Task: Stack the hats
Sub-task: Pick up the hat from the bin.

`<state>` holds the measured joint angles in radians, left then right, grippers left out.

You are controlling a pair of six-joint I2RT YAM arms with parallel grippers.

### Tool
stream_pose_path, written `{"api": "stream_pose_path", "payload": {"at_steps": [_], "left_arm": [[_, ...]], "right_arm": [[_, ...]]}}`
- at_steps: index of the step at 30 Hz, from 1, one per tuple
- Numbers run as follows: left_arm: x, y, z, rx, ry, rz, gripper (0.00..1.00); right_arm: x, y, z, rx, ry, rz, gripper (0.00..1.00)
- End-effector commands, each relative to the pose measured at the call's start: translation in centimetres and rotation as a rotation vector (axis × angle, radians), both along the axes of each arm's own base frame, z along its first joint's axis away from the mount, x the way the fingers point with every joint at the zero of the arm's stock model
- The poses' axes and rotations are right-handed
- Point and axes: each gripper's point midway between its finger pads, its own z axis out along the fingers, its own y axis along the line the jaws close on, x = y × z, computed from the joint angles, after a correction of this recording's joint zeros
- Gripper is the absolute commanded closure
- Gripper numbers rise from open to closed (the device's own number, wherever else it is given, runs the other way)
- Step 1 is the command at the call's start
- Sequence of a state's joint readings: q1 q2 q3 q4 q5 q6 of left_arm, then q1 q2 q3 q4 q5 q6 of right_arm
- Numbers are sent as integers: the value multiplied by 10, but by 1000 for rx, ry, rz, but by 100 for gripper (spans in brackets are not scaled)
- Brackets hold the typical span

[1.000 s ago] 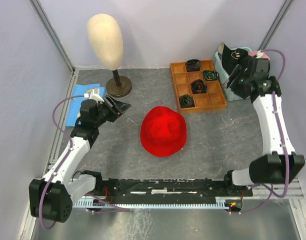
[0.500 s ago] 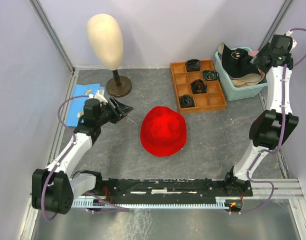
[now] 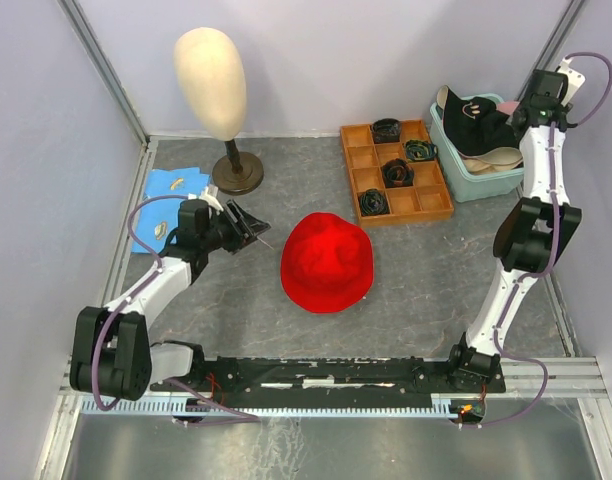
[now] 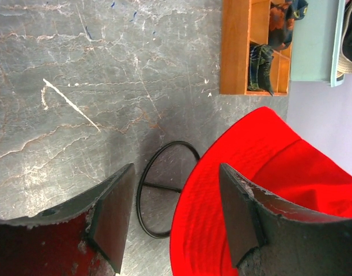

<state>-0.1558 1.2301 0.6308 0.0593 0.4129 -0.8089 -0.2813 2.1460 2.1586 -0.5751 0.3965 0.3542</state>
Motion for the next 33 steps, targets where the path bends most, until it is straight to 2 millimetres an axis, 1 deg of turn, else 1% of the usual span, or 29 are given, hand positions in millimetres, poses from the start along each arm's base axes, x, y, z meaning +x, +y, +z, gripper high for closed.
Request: {"api": "stream_pose_path", "payload": {"at_steps": [1,5,6,10,13,16,17,18,19,21,22,23,26,27,28,30,33], "left_arm": [[9,-2,3,14,-61,-49,34],[12,-3,-4,20,-44,-56,34],[14,-3,-6,19,-41,-58,34],[17,-5,-9,14,-32,-65,34],[20,-5,-12,13,-25,-65,34],[23,-6,-13,10,-18,-67,34],[24,-6,-15,10,-15,-67,34],[25,-6,-15,10,-13,-68,34],[26,-6,-17,11,-9,-67,34],[27,-6,-18,8,-2,-69,35],[28,-8,-18,3,2,-73,35],[29,-8,-18,1,-1,-74,35],[30,-8,-17,-1,-3,-71,35],[31,-8,-17,-2,-4,-69,36],[32,-8,-16,-3,-6,-71,36],[33,-10,-14,-8,-10,-75,36],[36,-11,-10,-13,-23,-79,36]], "right_arm": [[19,-19,37,-106,-114,-58,40],[35,-22,28,-102,-138,-60,38],[40,-24,22,-100,-139,-62,38],[55,-29,16,-113,-163,-66,36],[60,-35,11,-127,-171,-88,29],[65,-37,4,-130,-175,-90,21],[67,-38,1,-129,-176,-92,20],[67,-38,-2,-128,-174,-95,22],[68,-39,-4,-128,-173,-99,24],[69,-41,-8,-129,-175,-110,34],[70,-41,-9,-128,-176,-111,45],[69,-41,-8,-128,-180,-114,52],[67,-42,2,-133,-200,-119,86],[66,-41,9,-138,-213,-116,94],[65,-40,16,-144,-224,-112,100],[61,-39,38,-162,-255,-105,100],[54,-37,80,-193,-320,-101,100]]}}
